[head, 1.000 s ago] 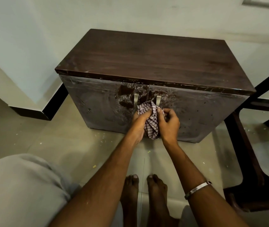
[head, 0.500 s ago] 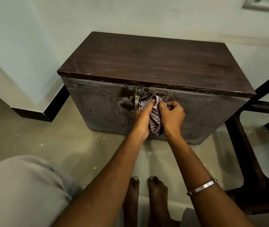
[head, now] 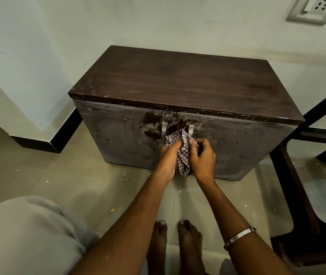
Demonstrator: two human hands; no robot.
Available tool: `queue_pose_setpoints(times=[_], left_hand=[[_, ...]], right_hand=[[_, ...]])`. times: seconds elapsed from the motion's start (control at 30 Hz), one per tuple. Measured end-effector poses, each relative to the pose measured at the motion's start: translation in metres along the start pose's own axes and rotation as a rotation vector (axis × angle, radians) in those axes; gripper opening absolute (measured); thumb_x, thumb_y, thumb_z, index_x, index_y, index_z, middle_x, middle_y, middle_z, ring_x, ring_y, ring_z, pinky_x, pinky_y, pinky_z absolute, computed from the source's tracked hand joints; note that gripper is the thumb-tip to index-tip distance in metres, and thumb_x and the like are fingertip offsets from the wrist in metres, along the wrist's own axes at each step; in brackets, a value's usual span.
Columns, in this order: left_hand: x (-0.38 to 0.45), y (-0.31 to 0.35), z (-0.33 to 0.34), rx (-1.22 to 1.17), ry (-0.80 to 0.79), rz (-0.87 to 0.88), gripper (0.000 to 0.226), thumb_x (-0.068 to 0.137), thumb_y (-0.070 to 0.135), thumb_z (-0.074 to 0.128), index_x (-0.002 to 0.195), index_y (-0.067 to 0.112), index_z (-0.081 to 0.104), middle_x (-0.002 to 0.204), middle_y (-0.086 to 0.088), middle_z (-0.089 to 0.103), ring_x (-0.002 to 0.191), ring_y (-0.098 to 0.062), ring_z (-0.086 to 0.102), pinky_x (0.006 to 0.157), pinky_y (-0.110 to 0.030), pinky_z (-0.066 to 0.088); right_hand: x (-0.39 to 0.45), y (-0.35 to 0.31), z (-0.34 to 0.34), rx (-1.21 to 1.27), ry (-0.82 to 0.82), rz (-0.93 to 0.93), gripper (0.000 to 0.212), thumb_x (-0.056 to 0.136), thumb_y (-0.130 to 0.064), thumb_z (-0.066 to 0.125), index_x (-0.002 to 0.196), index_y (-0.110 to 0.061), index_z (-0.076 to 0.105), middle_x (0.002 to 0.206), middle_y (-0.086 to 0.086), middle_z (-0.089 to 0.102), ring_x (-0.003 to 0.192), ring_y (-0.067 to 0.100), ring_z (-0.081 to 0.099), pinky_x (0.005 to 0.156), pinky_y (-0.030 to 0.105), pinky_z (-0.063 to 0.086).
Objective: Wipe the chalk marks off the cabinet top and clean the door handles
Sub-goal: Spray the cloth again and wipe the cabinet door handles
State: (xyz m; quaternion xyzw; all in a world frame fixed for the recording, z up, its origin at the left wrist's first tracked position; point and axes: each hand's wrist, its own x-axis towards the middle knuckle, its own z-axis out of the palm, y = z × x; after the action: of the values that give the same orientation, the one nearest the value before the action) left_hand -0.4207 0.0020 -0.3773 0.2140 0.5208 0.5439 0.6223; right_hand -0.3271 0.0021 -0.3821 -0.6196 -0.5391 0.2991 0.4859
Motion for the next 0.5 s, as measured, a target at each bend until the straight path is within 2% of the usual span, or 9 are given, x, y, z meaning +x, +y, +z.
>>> queue_pose_setpoints(times=[0.07, 0.13, 0.2, 0.3, 0.4, 0.5], left_hand=[[0.002, -0.001, -0.001, 0.031, 0.028, -0.014, 0.009, 0.089, 0.022, 0.062, 0.093, 0.016, 0.067, 0.090, -0.007, 0.073, 0.084, -0.022, 0.071, 0.076, -0.036, 0.058], [0.006, -0.003, -0.001, 0.058, 0.071, -0.038, 0.020, 0.086, 0.021, 0.066, 0.104, 0.011, 0.065, 0.098, -0.010, 0.072, 0.090, -0.026, 0.070, 0.082, -0.041, 0.057], [0.009, -0.005, 0.001, 0.085, 0.125, -0.063, 0.022, 0.086, 0.020, 0.066, 0.105, 0.013, 0.058, 0.101, -0.009, 0.070, 0.092, -0.026, 0.069, 0.085, -0.043, 0.057], [0.013, -0.006, 0.001, 0.098, 0.147, -0.098, 0.031, 0.086, 0.021, 0.065, 0.113, 0.012, 0.053, 0.108, -0.012, 0.068, 0.095, -0.026, 0.067, 0.086, -0.043, 0.056], [0.018, -0.005, 0.002, 0.090, 0.151, -0.131, 0.039, 0.086, 0.021, 0.066, 0.119, 0.008, 0.051, 0.112, -0.009, 0.067, 0.092, -0.023, 0.067, 0.077, -0.036, 0.057], [0.016, -0.001, 0.002, 0.129, 0.142, -0.172, 0.040, 0.089, 0.021, 0.064, 0.122, 0.006, 0.045, 0.110, -0.002, 0.058, 0.089, -0.014, 0.057, 0.058, -0.021, 0.045]], right_hand=[[0.000, 0.004, 0.001, -0.027, -0.012, 0.001, 0.022, 0.098, -0.022, 0.056, 0.107, -0.003, 0.060, 0.091, -0.001, 0.061, 0.075, -0.008, 0.053, 0.059, -0.001, 0.040], [0.002, 0.007, 0.002, -0.063, -0.029, 0.024, 0.023, 0.098, -0.022, 0.055, 0.108, -0.001, 0.060, 0.091, 0.001, 0.061, 0.072, -0.006, 0.052, 0.057, -0.002, 0.038], [0.005, 0.009, 0.003, -0.093, -0.042, 0.067, 0.025, 0.098, -0.023, 0.055, 0.109, -0.001, 0.061, 0.090, 0.000, 0.061, 0.073, 0.004, 0.055, 0.054, -0.001, 0.037], [0.009, 0.011, 0.007, -0.106, -0.025, 0.104, 0.024, 0.097, -0.025, 0.058, 0.106, -0.004, 0.064, 0.086, 0.000, 0.062, 0.079, 0.012, 0.058, 0.059, 0.013, 0.039], [0.014, 0.012, 0.009, -0.094, -0.007, 0.192, 0.021, 0.094, -0.024, 0.062, 0.098, -0.004, 0.066, 0.079, 0.000, 0.064, 0.075, 0.013, 0.060, 0.062, 0.020, 0.041], [0.018, 0.010, 0.010, -0.092, -0.024, 0.279, 0.019, 0.093, -0.021, 0.063, 0.098, -0.003, 0.066, 0.082, 0.004, 0.066, 0.074, 0.014, 0.059, 0.067, 0.022, 0.041]])
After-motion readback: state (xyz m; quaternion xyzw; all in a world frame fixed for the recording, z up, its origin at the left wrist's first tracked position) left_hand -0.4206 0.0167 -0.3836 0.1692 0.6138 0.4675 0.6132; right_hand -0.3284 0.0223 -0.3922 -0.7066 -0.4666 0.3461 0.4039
